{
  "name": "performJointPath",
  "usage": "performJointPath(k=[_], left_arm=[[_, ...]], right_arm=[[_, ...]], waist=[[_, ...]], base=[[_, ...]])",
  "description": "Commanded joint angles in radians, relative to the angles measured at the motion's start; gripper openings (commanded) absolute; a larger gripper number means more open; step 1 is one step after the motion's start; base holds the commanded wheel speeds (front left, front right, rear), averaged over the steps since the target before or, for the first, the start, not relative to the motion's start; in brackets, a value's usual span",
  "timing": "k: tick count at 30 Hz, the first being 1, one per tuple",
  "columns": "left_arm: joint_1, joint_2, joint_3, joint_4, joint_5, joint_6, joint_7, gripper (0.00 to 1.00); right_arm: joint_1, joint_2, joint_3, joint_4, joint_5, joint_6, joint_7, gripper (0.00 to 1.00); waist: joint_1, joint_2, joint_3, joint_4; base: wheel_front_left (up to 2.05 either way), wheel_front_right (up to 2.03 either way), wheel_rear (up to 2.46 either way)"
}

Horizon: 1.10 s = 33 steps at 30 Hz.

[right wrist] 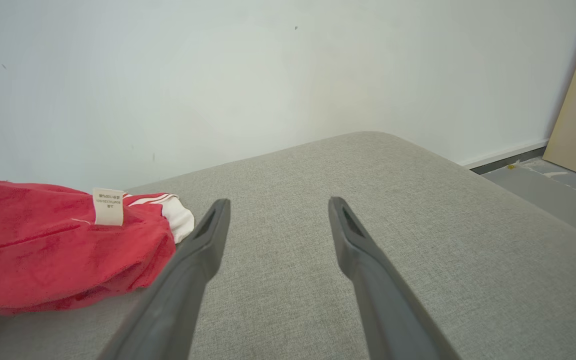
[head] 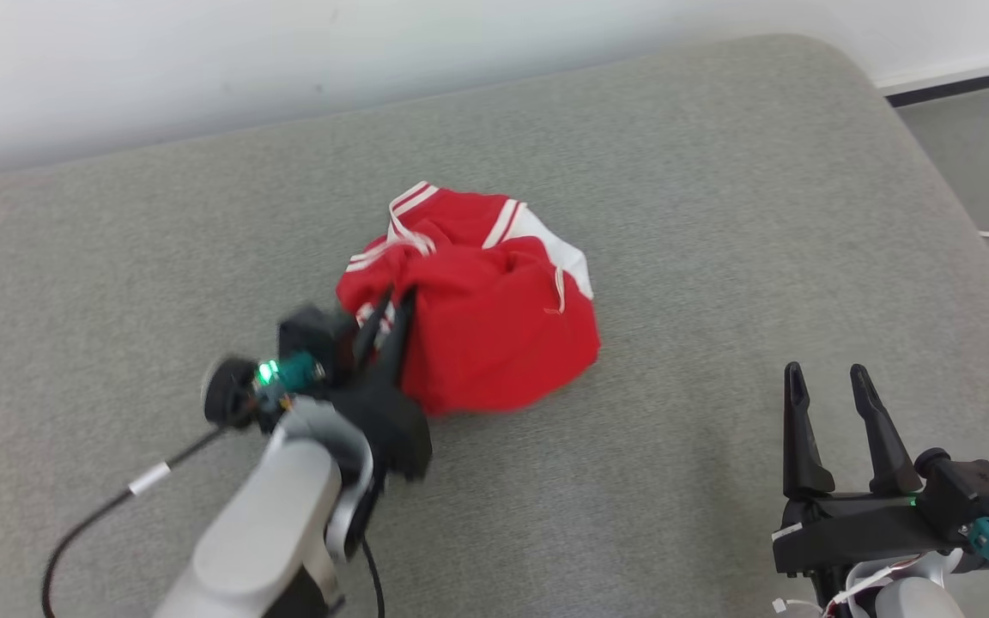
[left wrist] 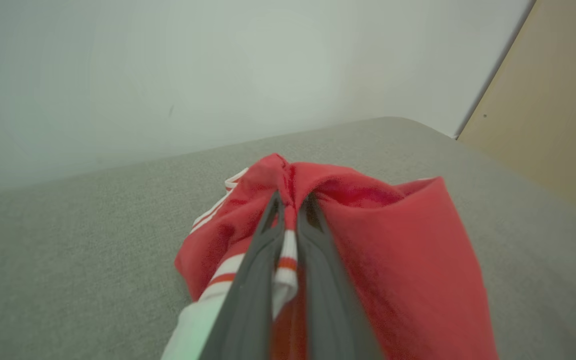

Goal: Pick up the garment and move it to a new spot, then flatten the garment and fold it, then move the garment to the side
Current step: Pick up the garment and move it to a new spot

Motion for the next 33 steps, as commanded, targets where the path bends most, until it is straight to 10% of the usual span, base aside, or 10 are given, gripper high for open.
performJointPath(k=[1, 2, 3, 5, 33], left_arm=[[0.039, -0.007, -0.017, 0.022, 0.006, -0.005, -0.005, 0.0], [0.043, -0.007, -0.019, 0.03, 0.009, -0.005, -0.01, 0.0], [0.042, -0.009, -0.022, 0.03, 0.014, -0.002, -0.018, 0.44], [0.035, -0.017, -0.024, 0.025, 0.019, 0.002, -0.036, 1.0], [0.418, 0.123, 0.347, -0.462, 0.225, 0.015, -0.068, 1.0]], right_arm=[[-0.003, 0.0, -0.002, 0.001, -0.007, -0.002, -0.001, 1.0], [-0.006, 0.0, 0.0, 0.003, -0.008, -0.002, -0.001, 1.0], [-0.007, 0.0, -0.003, 0.003, -0.011, -0.002, -0.001, 1.0], [-0.007, 0.0, -0.003, 0.004, -0.015, -0.002, -0.001, 1.0], [0.054, 0.001, -0.033, -0.006, -0.076, -0.003, -0.001, 1.0]], waist=[[0.0, 0.0, 0.02, 0.033], [0.0, 0.0, 0.022, 0.041], [0.0, 0.0, 0.023, 0.051], [0.0, 0.0, 0.018, 0.07], [0.0, 0.0, -0.111, 0.277]], base=[[0.0, 0.0, 0.0], [0.0, 0.0, 0.0], [0.0, 0.0, 0.0], [0.0, 0.0, 0.0], [0.0, 0.0, 0.0]])
